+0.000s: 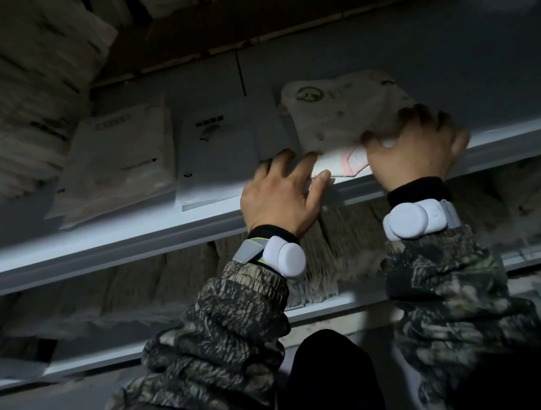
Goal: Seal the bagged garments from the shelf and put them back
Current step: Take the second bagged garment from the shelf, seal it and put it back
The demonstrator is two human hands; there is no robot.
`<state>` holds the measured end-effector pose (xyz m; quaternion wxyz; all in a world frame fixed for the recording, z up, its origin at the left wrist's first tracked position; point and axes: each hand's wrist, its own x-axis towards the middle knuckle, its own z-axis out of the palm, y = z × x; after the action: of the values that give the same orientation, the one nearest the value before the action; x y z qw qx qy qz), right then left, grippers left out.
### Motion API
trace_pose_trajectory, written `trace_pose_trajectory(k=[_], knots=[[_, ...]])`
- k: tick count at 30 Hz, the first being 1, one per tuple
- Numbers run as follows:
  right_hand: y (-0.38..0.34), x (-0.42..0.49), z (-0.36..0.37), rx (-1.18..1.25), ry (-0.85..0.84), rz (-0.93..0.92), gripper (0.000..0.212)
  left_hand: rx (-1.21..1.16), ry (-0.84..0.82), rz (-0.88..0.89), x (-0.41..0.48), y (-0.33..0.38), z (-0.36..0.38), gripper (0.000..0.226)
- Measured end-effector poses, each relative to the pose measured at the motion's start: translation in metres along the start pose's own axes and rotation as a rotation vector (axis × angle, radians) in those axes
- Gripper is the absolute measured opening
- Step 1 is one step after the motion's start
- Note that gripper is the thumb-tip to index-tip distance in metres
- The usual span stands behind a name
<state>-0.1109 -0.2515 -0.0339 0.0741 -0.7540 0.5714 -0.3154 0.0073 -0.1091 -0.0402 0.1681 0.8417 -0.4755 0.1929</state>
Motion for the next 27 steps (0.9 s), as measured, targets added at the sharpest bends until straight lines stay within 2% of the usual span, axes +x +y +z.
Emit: trace_pose_trajectory(k=[4, 11, 17, 21, 24, 27], knots=[[0.007, 0.000, -0.012, 0.121, -0.026, 0.135, 0.075, -0.013, 0.007, -0.003, 0.000, 0.002, 0.000, 0.041], [-0.006, 0.010, -0.035, 0.281, -0.167, 0.219, 0.076, -0.011, -0.015, -0.015, 0.001, 0.004, 0.000, 0.041], [-0.008, 0.006, -0.044, 0.915, -0.094, 0.495, 0.065, -0.013, -0.029, -0.028, 0.001, 0.004, -0.001, 0.041], [-0.017, 0.000, -0.042, 1.088, -0.017, 0.647, 0.062, 0.000, -0.036, -0.020, 0.000, 0.004, -0.001, 0.041], [-0.024, -0.004, -0.041, 1.310, 0.029, 0.735, 0.047, -0.004, -0.037, -0.021, 0.001, 0.004, -0.001, 0.041], [-0.028, -0.011, -0.041, 1.520, -0.043, 0.792, 0.036, -0.004, -0.046, -0.025, 0.000, 0.004, 0.000, 0.041]])
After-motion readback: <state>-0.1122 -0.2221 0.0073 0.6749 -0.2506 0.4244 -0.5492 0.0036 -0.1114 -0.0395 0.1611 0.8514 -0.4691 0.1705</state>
